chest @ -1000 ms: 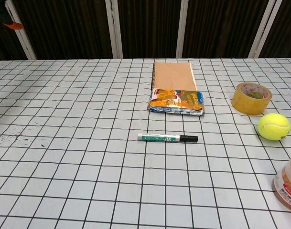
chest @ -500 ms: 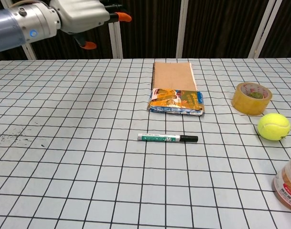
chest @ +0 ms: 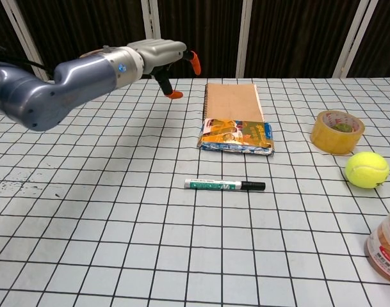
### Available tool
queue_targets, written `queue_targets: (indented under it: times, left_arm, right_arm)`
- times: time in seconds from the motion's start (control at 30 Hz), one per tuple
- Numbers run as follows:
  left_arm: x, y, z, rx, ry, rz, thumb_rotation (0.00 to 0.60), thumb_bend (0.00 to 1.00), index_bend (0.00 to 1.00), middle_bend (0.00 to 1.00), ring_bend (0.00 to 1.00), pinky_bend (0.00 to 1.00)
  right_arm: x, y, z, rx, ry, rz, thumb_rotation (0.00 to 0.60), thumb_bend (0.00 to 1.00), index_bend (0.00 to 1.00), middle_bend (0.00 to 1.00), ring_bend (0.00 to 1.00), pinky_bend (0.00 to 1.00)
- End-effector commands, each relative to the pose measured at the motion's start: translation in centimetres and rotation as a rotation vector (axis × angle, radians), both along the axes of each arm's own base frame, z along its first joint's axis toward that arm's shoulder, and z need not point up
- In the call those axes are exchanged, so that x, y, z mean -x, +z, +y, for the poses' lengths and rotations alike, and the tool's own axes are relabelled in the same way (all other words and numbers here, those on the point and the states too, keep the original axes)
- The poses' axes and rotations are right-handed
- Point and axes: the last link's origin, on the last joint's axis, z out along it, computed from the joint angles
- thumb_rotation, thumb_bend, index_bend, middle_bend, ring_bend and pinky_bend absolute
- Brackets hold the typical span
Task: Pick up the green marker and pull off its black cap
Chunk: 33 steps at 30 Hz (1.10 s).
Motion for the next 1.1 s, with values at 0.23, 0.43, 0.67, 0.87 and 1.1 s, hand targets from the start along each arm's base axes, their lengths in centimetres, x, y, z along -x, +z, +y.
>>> queue_targets:
  times: [0.23, 0.43, 0.67, 0.87, 1.1]
  left_arm:
    - [-3.9, 1.1, 0.5, 0.084, 0.058, 0.032, 0.6, 0.51, 0.4, 0.22, 0.0, 0.0]
    - [-4.7, 0.9, -0.7, 0.217, 0.157, -0.054, 0.6, 0.52, 0.42, 0.27, 0.0, 0.0]
    - [-5.0, 1.8, -2.4, 0.251, 0.301, -0.181, 0.6, 0.5, 0.4, 0.27, 0.0, 0.0]
    - [-5.8, 1.8, -4.7, 0.191, 0.402, -0.112, 0.6, 0.5, 0.4, 0.26, 0.0, 0.0]
    - [-6.8, 0.9, -7.8, 0.146, 0.511, -0.007, 0.6, 0.47, 0.38, 0.25, 0.0, 0.0]
  right_arm:
    - [0.1, -0.9, -0.6, -0.016, 0.008, -0.004, 0.6, 0.08, 0.0, 0.0, 0.0, 0.0]
    - [0.2, -0.9, -0.6, -0.016, 0.008, 0.004, 0.6, 0.08, 0.0, 0.0, 0.0, 0.0]
    - [0.4, -1.4, -0.9, -0.026, 0.009, 0.002, 0.6, 0.08, 0.0, 0.0, 0.0, 0.0]
    - [0.3, -2.0, -1.3, -0.04, 0.019, 0.0, 0.6, 0.08, 0.0, 0.0, 0.0, 0.0]
    - [0.4, -2.1, -1.4, -0.035, 0.022, -0.01, 0.6, 0.08, 0.0, 0.0, 0.0, 0.0]
